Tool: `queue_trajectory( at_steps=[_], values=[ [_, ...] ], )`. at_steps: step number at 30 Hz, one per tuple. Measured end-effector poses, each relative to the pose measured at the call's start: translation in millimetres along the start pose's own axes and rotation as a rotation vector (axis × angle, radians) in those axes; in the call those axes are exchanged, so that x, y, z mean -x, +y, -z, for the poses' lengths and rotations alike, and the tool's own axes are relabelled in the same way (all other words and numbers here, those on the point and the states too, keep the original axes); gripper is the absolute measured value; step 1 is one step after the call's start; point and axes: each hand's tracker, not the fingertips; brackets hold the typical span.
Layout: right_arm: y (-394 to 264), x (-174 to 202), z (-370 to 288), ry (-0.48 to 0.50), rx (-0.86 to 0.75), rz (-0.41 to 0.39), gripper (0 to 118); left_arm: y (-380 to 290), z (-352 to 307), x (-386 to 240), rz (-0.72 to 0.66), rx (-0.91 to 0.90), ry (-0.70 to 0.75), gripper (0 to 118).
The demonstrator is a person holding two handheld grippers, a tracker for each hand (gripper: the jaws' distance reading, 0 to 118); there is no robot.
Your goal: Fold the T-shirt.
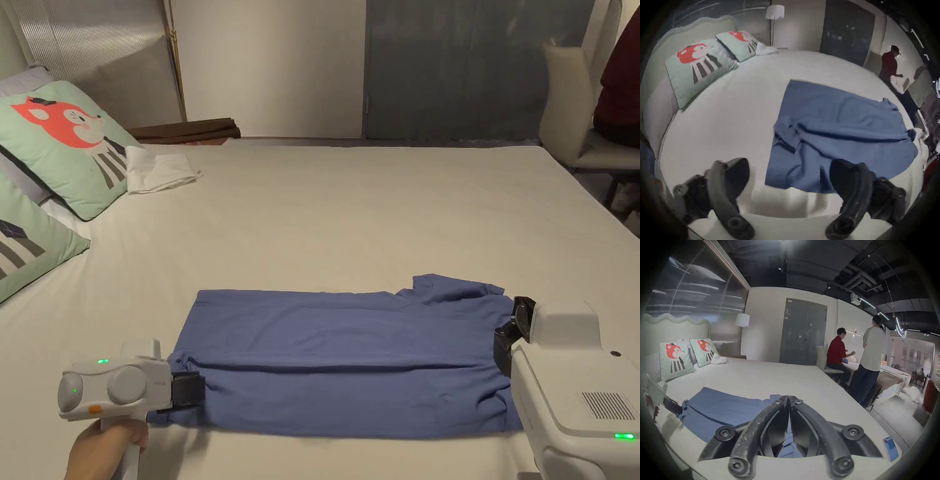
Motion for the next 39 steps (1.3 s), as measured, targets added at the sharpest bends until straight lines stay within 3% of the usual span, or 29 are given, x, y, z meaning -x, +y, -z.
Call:
queue_trajectory(
  at_steps=[1,2,4,7,11,13,14,15,16,17,20,24,25,26,28,29,30,39],
  values=[
    [-1,0,1,-0.002,0.004,-0.002,0,-3,6,1,0.000,0.019,0.003,67],
    [-3,-1,2,-0.004,0.011,-0.004,0,-8,2,-3,0.001,0.054,0.011,67],
    [-7,-4,5,-0.005,0.021,-0.004,0,-16,2,-5,0.002,0.055,-0.038,54],
    [-11,-9,11,-0.015,0.048,0.001,0,-16,-24,-18,0.033,-0.032,-0.091,7],
    [-27,-24,38,-0.013,0.181,0.083,4,-2,-40,-24,0.063,-0.096,-0.047,7],
    [-42,-33,59,0.000,0.290,0.116,35,1,-54,-26,0.064,-0.120,-0.064,7],
    [-51,-38,71,0.003,0.341,0.133,70,7,-55,-24,0.068,-0.126,-0.071,7],
    [-58,-40,82,0.001,0.405,0.142,94,8,-60,-26,0.074,-0.131,-0.074,7],
    [-67,-43,91,-0.009,0.441,0.174,107,8,-65,-27,0.081,-0.141,-0.077,7],
    [-75,-45,98,-0.013,0.450,0.183,111,8,-68,-29,0.093,-0.149,-0.079,7],
    [-95,-48,122,0.008,0.603,0.160,111,12,-64,-29,0.123,-0.161,-0.072,7],
    [-118,-44,132,-0.016,0.672,0.115,109,12,-56,-25,0.129,-0.157,-0.072,7],
    [-122,-44,132,-0.006,0.681,0.110,101,12,-52,-21,0.126,-0.154,-0.073,7],
    [-125,-45,129,0.007,0.688,0.120,77,12,-46,-17,0.124,-0.152,-0.073,7],
    [-127,-46,122,0.082,0.682,0.178,44,11,-44,-12,0.113,-0.146,-0.069,7],
    [-125,-46,116,0.070,0.654,0.183,15,9,-43,-9,0.105,-0.143,-0.067,7],
    [-121,-46,112,0.079,0.650,0.167,10,4,-46,-9,0.097,-0.141,-0.066,7],
    [-90,-52,43,0.106,0.531,0.149,10,-43,-72,11,0.019,-0.106,-0.082,7]
  ],
)
